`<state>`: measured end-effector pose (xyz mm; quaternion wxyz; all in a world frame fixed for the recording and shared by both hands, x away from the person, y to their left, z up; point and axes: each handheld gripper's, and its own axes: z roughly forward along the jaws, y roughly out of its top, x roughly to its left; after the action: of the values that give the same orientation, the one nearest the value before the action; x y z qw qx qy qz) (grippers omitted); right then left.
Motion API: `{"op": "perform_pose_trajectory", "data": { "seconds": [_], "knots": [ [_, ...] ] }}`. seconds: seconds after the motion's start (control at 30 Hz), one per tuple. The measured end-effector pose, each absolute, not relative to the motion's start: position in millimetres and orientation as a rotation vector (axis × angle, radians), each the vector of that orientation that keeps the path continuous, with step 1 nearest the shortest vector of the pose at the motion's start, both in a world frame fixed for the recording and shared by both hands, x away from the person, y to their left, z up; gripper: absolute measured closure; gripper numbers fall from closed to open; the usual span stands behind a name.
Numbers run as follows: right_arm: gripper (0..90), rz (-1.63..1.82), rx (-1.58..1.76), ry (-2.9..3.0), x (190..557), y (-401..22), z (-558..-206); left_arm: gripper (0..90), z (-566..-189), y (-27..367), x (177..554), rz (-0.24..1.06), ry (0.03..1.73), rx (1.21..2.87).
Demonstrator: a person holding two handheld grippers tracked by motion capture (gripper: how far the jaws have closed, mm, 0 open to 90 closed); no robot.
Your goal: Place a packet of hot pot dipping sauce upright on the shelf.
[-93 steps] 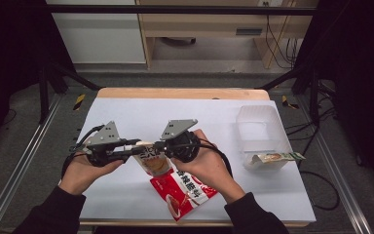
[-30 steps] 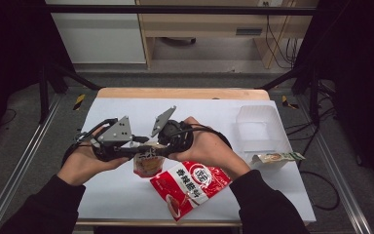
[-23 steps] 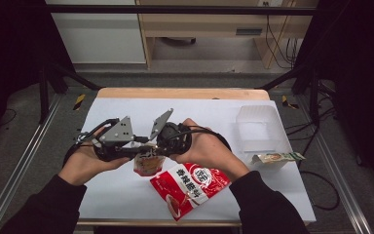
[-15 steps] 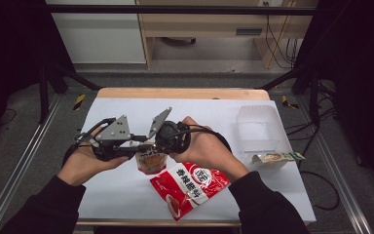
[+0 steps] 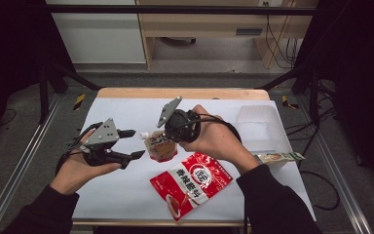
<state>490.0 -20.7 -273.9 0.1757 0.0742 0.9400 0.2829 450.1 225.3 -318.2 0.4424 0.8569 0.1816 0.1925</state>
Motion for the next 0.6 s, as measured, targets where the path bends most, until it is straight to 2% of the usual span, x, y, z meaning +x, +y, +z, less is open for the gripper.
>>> {"op": "perform_pose_trajectory", "data": {
  "seconds": [0.33, 0.4, 0.6],
  "knots": [
    [88.8, 0.797, 0.266, 2.623, 498, -50, -260, 14.9, -355, 255, 438, 0.498, 0.593, 2.111],
    [88.8, 0.791, 0.263, 2.615, 499, -57, -256, 14.1, -364, 264, 436, 0.529, 0.629, 2.1],
    [88.8, 0.774, 0.284, 2.6, 502, -76, -249, 12.1, -394, 291, 433, 0.515, 0.739, 2.056]
  ]
}}
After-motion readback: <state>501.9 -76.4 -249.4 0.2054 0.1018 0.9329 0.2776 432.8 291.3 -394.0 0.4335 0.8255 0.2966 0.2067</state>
